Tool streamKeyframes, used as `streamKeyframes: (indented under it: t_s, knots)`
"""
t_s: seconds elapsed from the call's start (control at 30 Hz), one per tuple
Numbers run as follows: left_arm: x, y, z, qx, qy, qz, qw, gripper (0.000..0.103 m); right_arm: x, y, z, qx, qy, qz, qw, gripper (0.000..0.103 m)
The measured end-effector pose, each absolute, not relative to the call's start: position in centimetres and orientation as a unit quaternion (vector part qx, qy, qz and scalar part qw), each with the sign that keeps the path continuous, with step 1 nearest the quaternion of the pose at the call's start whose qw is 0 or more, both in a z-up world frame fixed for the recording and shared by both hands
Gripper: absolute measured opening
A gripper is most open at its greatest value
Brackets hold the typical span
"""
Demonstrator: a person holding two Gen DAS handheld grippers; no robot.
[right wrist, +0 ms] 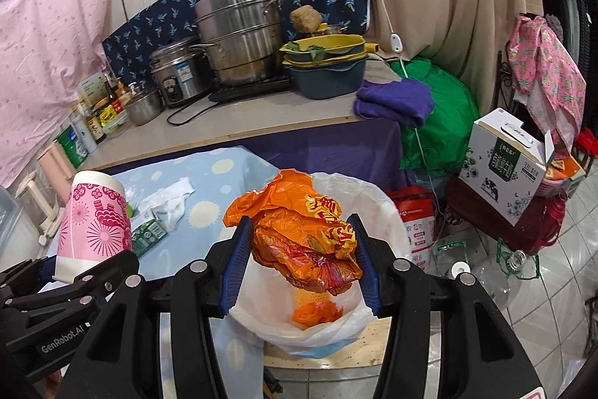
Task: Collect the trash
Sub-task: 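Carry the pink cup and orange wrapper over the trash bin with both tools, then open both tools to drop the cup and wrapper into the bin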
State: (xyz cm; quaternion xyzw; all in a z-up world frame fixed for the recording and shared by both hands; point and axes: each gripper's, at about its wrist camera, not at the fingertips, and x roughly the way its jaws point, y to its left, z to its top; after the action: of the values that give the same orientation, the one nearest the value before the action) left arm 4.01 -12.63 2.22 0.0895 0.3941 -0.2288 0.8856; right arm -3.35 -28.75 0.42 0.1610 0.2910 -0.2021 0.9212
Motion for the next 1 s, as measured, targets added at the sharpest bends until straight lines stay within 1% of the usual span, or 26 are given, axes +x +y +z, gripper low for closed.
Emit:
streamKeyframes:
  t_s: [0.5, 1.0]
  knots:
    - [5.1, -17.7, -0.9, 0.128, 0.414, -0.238, 0.870, 0.068, -2.2, -31.9, -1.2, 0.167, 0.318, -0.218, 0.907, 0.050]
    - [7.7, -19.9, -3.7, 0.145, 0.433, -0.235, 0.858, 0.068, 0.2, -33.2, -3.6, 0.168, 0.342, -0.224, 0.897, 0.050]
